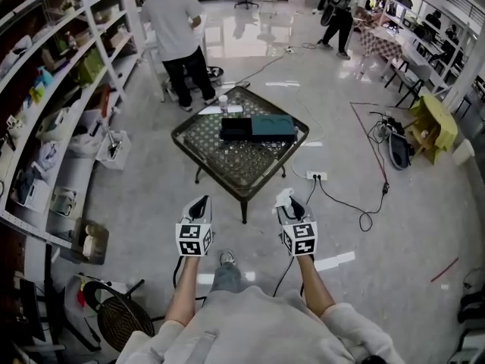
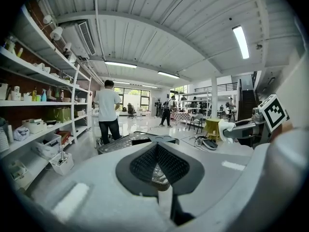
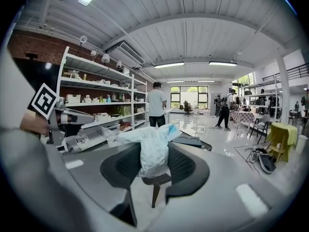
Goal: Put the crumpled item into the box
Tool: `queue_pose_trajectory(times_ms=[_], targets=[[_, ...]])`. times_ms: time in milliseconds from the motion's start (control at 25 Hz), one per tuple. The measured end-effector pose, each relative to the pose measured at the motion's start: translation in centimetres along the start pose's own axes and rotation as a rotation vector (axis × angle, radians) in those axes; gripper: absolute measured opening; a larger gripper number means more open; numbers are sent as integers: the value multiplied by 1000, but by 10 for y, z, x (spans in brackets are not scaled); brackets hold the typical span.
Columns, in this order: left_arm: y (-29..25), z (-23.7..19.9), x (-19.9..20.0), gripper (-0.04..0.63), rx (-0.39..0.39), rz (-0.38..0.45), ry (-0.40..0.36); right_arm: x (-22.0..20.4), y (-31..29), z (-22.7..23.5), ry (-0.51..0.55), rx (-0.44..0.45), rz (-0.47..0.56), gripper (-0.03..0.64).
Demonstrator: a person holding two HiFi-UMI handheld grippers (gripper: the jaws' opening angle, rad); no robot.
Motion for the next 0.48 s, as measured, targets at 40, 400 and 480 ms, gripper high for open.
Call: queue_pose_trajectory(times_ms=[40, 400, 480], targets=[[-12, -4, 3, 5, -7, 0, 1, 5, -10, 4, 0, -5, 1, 143], [-117, -51, 43, 5, -71, 12, 7, 53, -100, 33, 9, -57, -2, 143], [-138, -62, 49, 5, -82, 14, 10, 62, -119, 38, 13, -69, -2, 143]])
Point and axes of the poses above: the fingertips, and each gripper's own axes: y backward along the fingers, z to its right, x out of its top, the point moved 9 cm from there along y, backward along the fingers, and after that the axes turned 13 degrees about x, right-handed, at the moved point
